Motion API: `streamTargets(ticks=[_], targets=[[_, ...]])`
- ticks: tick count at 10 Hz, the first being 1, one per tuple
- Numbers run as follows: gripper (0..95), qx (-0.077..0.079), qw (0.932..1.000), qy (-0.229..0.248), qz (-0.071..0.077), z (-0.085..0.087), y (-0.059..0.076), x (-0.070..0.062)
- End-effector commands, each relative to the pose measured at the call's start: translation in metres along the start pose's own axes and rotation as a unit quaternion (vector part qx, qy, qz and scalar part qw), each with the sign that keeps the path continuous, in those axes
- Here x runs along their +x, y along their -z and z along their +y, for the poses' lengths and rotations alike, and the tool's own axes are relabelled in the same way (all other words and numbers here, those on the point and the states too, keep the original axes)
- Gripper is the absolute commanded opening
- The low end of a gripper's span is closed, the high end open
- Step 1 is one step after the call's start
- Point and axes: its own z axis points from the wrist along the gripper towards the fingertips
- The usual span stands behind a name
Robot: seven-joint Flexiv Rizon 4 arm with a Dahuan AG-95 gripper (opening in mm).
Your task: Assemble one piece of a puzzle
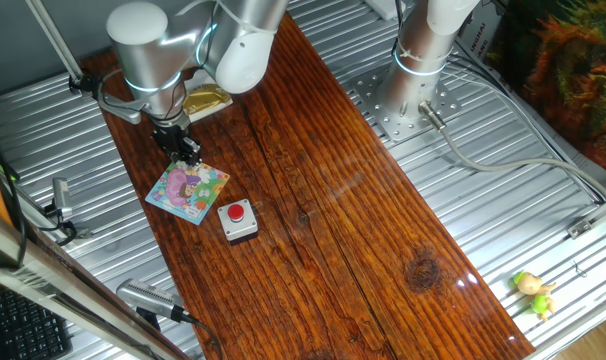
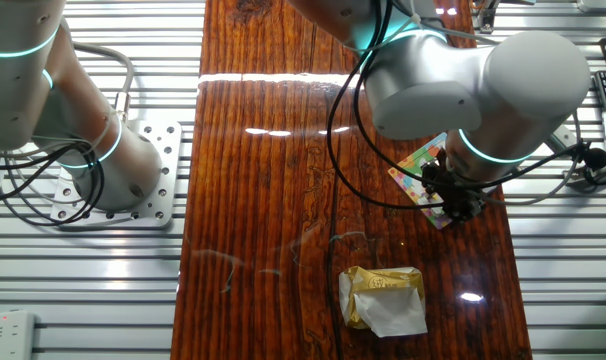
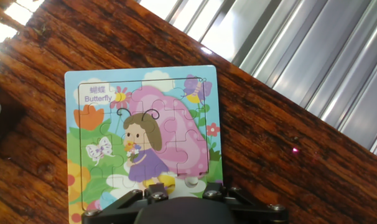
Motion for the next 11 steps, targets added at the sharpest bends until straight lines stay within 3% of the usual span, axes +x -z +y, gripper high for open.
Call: streamTargets(ticks=[1, 11], targets=[[0.0, -0.001, 1.0, 0.002, -0.001, -0.0001, -0.0007, -0.0002], [0.0, -0.001, 1.0, 0.004, 0.0, -0.0009, -0.0037, 0.0001]])
